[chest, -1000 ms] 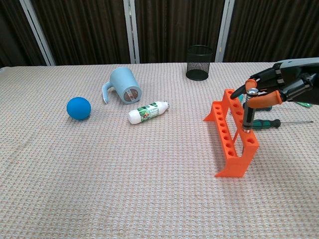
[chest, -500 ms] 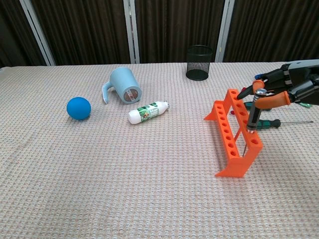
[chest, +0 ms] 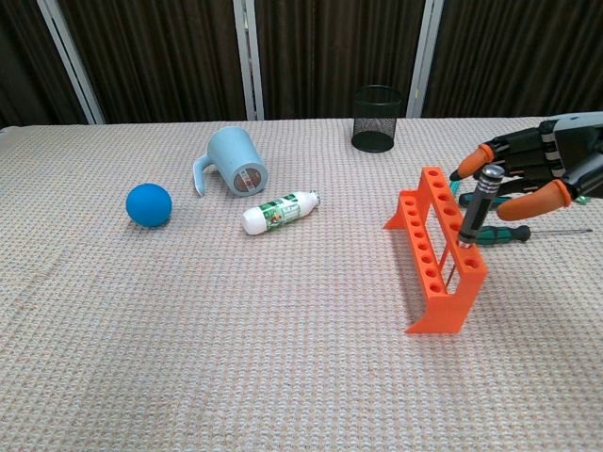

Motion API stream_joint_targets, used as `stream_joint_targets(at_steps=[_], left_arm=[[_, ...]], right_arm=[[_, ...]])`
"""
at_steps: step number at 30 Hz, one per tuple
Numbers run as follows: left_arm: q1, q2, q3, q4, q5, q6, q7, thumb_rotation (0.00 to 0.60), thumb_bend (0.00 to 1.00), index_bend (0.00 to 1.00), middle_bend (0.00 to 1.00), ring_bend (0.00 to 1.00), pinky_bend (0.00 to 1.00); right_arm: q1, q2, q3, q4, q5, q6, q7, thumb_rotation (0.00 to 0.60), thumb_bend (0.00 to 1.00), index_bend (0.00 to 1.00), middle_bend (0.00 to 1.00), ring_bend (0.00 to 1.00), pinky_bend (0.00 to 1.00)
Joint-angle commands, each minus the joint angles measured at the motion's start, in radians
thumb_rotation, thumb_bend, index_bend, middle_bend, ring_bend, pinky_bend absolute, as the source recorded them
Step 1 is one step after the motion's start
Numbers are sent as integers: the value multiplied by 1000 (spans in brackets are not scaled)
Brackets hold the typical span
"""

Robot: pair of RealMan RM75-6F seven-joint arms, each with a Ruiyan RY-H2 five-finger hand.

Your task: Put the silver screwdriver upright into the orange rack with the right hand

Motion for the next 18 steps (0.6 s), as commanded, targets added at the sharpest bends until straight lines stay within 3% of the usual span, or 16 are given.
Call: stream_joint_targets(at_steps=[1, 8, 12, 16, 18], left_arm=[[0, 1, 0, 0, 0, 1, 0, 600, 181, 118, 0, 0, 0], [1, 2, -4, 2, -4, 4, -2, 600, 181, 117, 0, 0, 0], [3, -3, -6, 3, -10, 6, 1, 600, 181, 115, 0, 0, 0], [4, -11, -8, 6, -15, 9, 8, 600, 181, 115, 0, 0, 0], [6, -15, -9, 7, -20, 9, 12, 600, 181, 115, 0, 0, 0]], right_arm=[[0, 6, -4, 3, -21, 8, 18, 600, 16, 314, 152, 0, 0], [-16, 44, 0, -4, -65, 68, 31, 600, 21, 245, 121, 0, 0], [-47, 78, 2, -2, -85, 159, -39, 600, 130, 248, 118, 0, 0], [-98, 85, 4, 16, -53, 292, -271, 600, 249, 268, 126, 0, 0], [-143, 60, 8, 34, -6, 419, -501, 600, 315, 287, 139, 0, 0]])
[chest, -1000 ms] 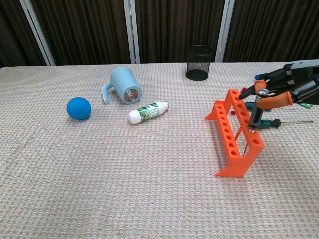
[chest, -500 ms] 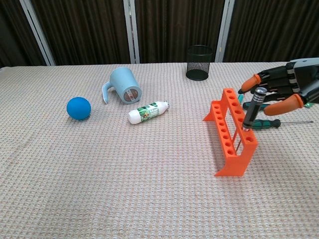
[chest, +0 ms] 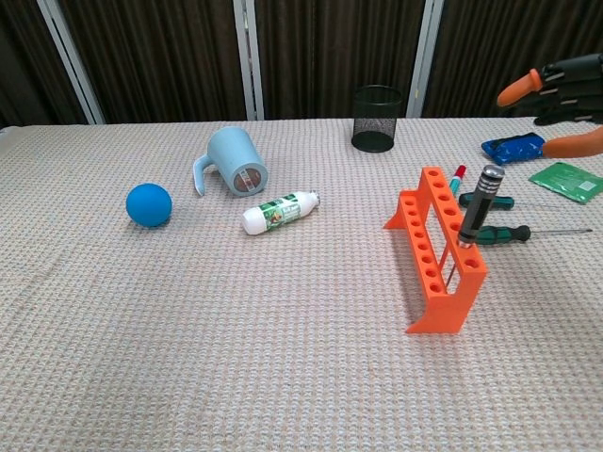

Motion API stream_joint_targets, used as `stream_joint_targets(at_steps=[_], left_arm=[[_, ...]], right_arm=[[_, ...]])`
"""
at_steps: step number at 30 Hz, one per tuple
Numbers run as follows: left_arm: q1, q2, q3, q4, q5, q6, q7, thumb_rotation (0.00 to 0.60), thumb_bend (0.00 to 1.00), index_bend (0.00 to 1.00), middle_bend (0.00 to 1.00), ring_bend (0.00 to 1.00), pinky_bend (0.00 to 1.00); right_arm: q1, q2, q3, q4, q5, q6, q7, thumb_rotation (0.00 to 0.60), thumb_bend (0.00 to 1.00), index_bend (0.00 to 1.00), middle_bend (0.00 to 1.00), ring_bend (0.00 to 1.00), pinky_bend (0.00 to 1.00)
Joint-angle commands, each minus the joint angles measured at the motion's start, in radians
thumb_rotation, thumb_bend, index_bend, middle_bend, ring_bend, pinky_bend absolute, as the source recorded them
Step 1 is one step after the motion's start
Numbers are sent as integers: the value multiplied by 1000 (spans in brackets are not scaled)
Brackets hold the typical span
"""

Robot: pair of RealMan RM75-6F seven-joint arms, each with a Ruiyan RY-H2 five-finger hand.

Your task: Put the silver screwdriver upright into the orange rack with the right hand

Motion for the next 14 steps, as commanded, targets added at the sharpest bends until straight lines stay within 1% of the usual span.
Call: stream_joint_targets(at_steps=[1, 3, 4, 5, 7, 10, 14], left_arm=[[2, -6, -2, 1, -6, 1, 6, 600, 181, 116, 0, 0, 0], [2, -11, -4, 1, -10, 1, 11, 600, 181, 116, 0, 0, 0], [2, -12, -4, -1, -11, 2, 13, 600, 181, 116, 0, 0, 0], [3, -17, -5, -6, -9, 6, 18, 600, 182, 116, 0, 0, 0], [5, -20, -4, -10, -8, 10, 22, 600, 182, 115, 0, 0, 0], [8, -26, -2, -15, -2, 16, 20, 600, 182, 112, 0, 0, 0], [12, -32, 9, -29, 19, 21, 14, 600, 182, 108, 0, 0, 0]], right_arm=[[-109, -45, 10, 28, 99, 299, -509, 600, 333, 293, 143, 0, 0], [-141, -89, 6, 34, 134, 407, -700, 600, 358, 301, 147, 0, 0], [-153, -98, 0, 38, 140, 437, -757, 600, 360, 298, 145, 0, 0], [-196, -101, -30, 49, 133, 508, -849, 600, 360, 291, 143, 0, 0], [-225, -112, -49, 42, 120, 557, -896, 600, 349, 266, 131, 0, 0], [-266, -115, -90, 35, 94, 597, -936, 600, 305, 235, 98, 0, 0], [-325, -125, -148, 36, 64, 641, -982, 600, 300, 175, 32, 0, 0]])
